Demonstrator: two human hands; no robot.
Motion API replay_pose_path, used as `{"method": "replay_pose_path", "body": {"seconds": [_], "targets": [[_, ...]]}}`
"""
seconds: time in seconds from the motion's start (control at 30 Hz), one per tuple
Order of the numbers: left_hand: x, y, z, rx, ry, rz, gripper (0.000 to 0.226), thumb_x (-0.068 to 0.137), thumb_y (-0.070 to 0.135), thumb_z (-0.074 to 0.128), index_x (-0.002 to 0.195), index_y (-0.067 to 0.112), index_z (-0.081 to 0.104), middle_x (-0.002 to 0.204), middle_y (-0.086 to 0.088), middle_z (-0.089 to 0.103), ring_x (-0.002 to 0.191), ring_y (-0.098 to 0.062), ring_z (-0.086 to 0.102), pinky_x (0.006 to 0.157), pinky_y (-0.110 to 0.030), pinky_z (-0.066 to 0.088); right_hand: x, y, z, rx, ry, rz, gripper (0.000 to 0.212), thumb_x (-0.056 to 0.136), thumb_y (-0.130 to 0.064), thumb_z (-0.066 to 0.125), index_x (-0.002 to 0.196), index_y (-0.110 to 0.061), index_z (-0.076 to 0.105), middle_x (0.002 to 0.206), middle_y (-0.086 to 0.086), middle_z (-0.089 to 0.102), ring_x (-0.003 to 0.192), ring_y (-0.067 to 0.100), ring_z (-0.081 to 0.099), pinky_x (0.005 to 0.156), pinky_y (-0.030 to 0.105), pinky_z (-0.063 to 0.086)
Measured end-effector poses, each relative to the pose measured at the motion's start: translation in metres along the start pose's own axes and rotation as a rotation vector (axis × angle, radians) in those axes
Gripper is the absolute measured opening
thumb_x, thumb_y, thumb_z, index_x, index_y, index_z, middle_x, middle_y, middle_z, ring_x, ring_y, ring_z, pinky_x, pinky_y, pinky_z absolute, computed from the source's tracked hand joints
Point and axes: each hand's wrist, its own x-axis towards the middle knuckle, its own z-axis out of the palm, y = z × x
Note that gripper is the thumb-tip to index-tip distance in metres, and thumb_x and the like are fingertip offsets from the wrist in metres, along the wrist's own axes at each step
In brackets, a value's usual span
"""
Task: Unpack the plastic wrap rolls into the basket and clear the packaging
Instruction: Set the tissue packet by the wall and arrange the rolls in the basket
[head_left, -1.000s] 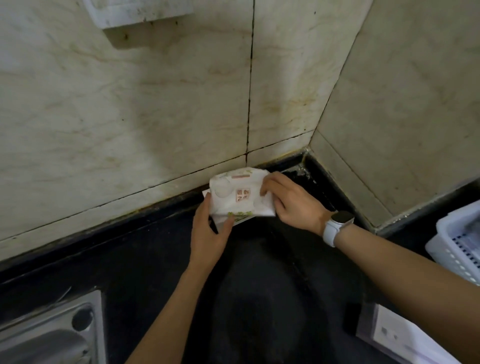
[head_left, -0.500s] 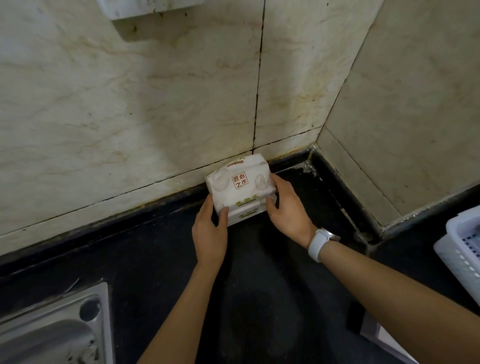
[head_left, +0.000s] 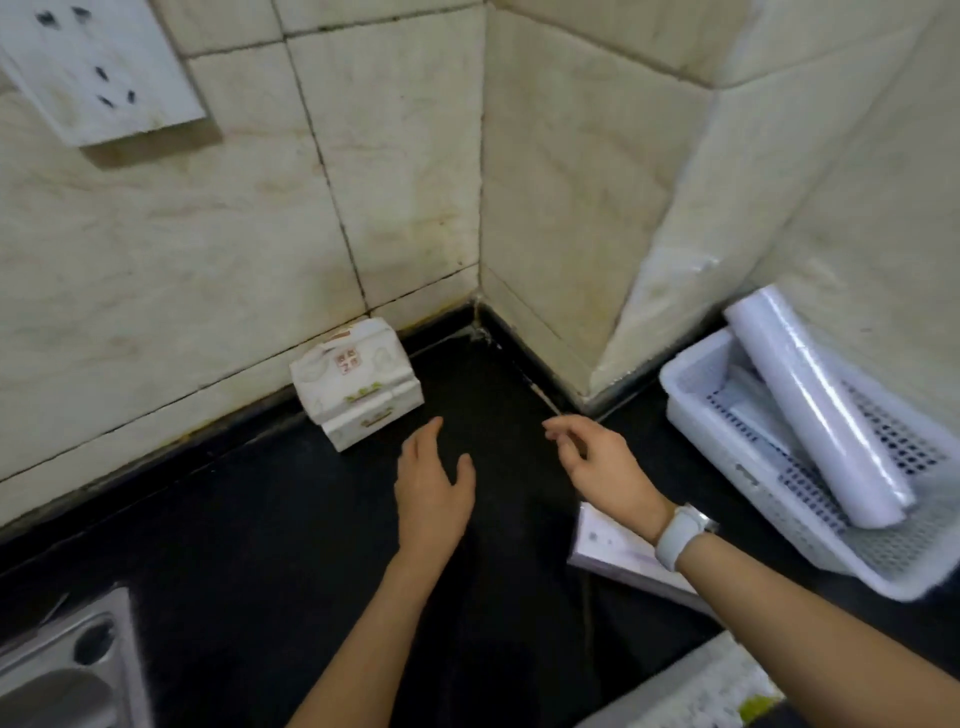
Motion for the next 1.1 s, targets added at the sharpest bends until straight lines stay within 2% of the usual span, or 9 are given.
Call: {"method": "replay_pose_path", "body": {"seconds": [0.13,0.23,0.37,0.53,0.67,0.77,0.87,0.97,1.1], "targets": [[-0.015,0.060,0.053,0.038,-0.175,0.172,0.042,0.090,0.019,0.053,0.131,0.014,0.043,0.137,-0.008,0.043,0.126,-0.020,0.041,0.103,-0.032,0.033,-0.051,0.040,-0.063,0.008,0.143,0.121,0.024,0.089,-0.005,0.045,0.106,-0.011,0.061,0.097,0.005,0.066,0.089,0.014,0.059,0.080,0.014,0.040],[-0.022,0.103,0.097,0.041,-0.299,0.299,0.039,0.091,0.019,0.051,0.129,0.014,0.046,0.135,-0.008,0.046,0.125,-0.021,0.042,0.106,-0.039,0.036,-0.080,0.073,-0.108,-0.026,0.310,0.204,0.024,0.089,-0.005,0.046,0.105,-0.011,0.062,0.104,0.005,0.061,0.094,0.017,0.058,0.088,0.026,0.044],[-0.023,0.136,0.151,0.132,-0.387,0.413,0.039,0.092,0.021,0.047,0.131,0.015,0.045,0.139,-0.005,0.044,0.128,-0.020,0.039,0.106,-0.038,0.034,-0.093,0.109,-0.147,-0.082,0.423,0.310,0.026,0.089,-0.006,0.045,0.110,-0.010,0.059,0.114,0.010,0.060,0.097,0.019,0.056,0.085,0.022,0.039],[0.001,0.143,0.200,0.388,-0.424,0.545,0.044,0.096,0.031,0.038,0.137,0.016,0.038,0.150,-0.007,0.031,0.140,-0.019,0.019,0.109,-0.044,0.024,-0.062,0.144,-0.165,-0.201,0.241,0.357,0.035,0.089,-0.004,0.039,0.122,-0.007,0.053,0.120,0.015,0.060,0.104,0.029,0.058,0.086,0.023,0.040],[0.025,0.126,0.221,0.517,-0.442,0.550,0.049,0.096,0.037,0.034,0.141,0.018,0.032,0.155,-0.004,0.020,0.144,-0.016,0.005,0.114,-0.049,0.009,-0.015,0.169,-0.162,-0.392,-0.012,0.293,0.036,0.088,-0.003,0.037,0.123,-0.001,0.046,0.113,0.024,0.059,0.095,0.036,0.058,0.083,0.039,0.047],[0.028,0.114,0.222,0.485,-0.387,0.627,0.050,0.094,0.039,0.037,0.138,0.016,0.039,0.151,-0.007,0.032,0.143,-0.019,0.018,0.111,-0.050,0.018,0.013,0.191,-0.148,-0.599,-0.100,0.290,0.053,0.089,-0.003,0.038,0.138,0.002,0.019,0.145,0.021,0.029,0.130,0.034,0.034,0.109,0.040,0.028],[0.029,0.109,0.222,0.413,-0.341,0.704,0.053,0.090,0.040,0.032,0.132,0.012,0.048,0.141,-0.010,0.047,0.136,-0.026,0.034,0.103,-0.052,0.031,0.032,0.202,-0.134,-0.739,-0.112,0.378,0.061,0.091,-0.009,0.036,0.140,0.003,0.001,0.153,0.022,0.007,0.141,0.035,0.010,0.116,0.043,0.010],[0.031,0.108,0.223,0.356,-0.351,0.703,0.053,0.089,0.039,0.033,0.132,0.011,0.048,0.140,-0.010,0.048,0.135,-0.027,0.035,0.102,-0.052,0.032,0.037,0.202,-0.129,-0.670,-0.140,0.460,0.057,0.090,-0.012,0.040,0.138,0.001,0.013,0.150,0.024,0.015,0.138,0.037,0.015,0.115,0.047,0.018],[0.029,0.106,0.225,0.352,-0.302,0.736,0.048,0.088,0.036,0.040,0.127,0.009,0.053,0.134,-0.010,0.054,0.131,-0.027,0.042,0.098,-0.052,0.036,0.023,0.200,-0.132,-0.612,-0.240,0.279,0.039,0.089,-0.013,0.044,0.125,-0.002,0.033,0.126,0.020,0.046,0.116,0.030,0.043,0.095,0.043,0.042]]}}
